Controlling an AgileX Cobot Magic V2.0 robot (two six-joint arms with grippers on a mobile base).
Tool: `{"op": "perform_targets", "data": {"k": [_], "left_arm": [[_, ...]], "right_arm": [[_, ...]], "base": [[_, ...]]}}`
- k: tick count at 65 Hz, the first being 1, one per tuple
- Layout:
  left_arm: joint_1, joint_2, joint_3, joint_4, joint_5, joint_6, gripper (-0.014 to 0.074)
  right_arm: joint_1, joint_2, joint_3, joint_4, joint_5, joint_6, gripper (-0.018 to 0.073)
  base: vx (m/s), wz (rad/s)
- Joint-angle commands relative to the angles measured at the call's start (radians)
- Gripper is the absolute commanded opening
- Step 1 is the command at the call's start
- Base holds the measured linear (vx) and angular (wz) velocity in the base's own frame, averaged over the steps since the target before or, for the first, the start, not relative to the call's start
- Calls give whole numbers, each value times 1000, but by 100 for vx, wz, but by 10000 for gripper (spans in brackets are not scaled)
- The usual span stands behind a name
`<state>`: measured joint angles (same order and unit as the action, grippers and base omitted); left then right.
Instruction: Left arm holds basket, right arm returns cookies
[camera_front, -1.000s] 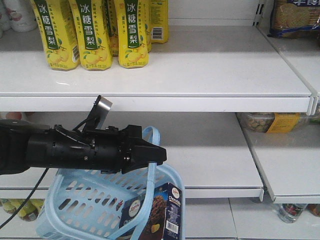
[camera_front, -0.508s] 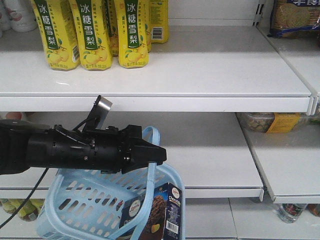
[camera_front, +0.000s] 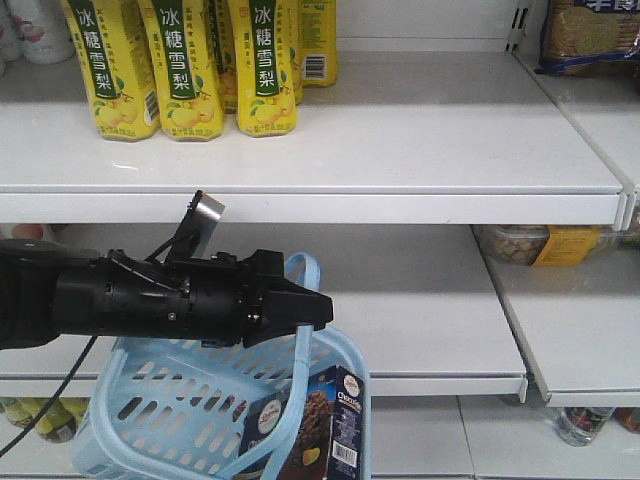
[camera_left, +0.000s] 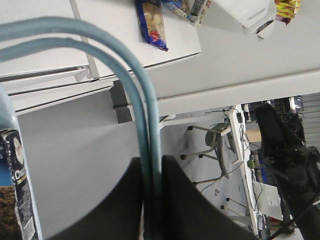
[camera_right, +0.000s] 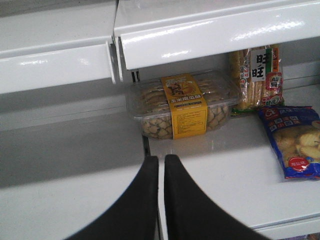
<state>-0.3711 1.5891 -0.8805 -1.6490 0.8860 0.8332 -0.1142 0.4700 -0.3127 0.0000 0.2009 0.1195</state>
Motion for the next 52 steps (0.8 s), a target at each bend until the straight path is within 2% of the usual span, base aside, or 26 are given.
{"op": "perform_targets", "data": {"k": [1, 13, 28, 38, 47, 52], "left_arm": [[4, -43, -41, -131, -13, 70, -3], [4, -43, -41, -131, -13, 70, -3], [4, -43, -41, -131, -13, 70, -3], [4, -43, -41, -131, -13, 70, -3], [4, -43, -41, -131, -13, 70, -3], [4, -43, -41, -131, -13, 70, -3]], "right_arm": [[-3, 10, -36, 0, -91, -6, 15], [-3, 10, -36, 0, -91, -8, 106], [-3, 10, -36, 0, -90, -10, 321], [-3, 10, -36, 0, -90, -10, 410], [-3, 10, -39, 72, -76, -9, 426], [22, 10, -39, 181, -56, -7, 426]], "base": [[0, 0], [0, 0], [0, 0], [0, 0], [0, 0], [0, 0]]}}
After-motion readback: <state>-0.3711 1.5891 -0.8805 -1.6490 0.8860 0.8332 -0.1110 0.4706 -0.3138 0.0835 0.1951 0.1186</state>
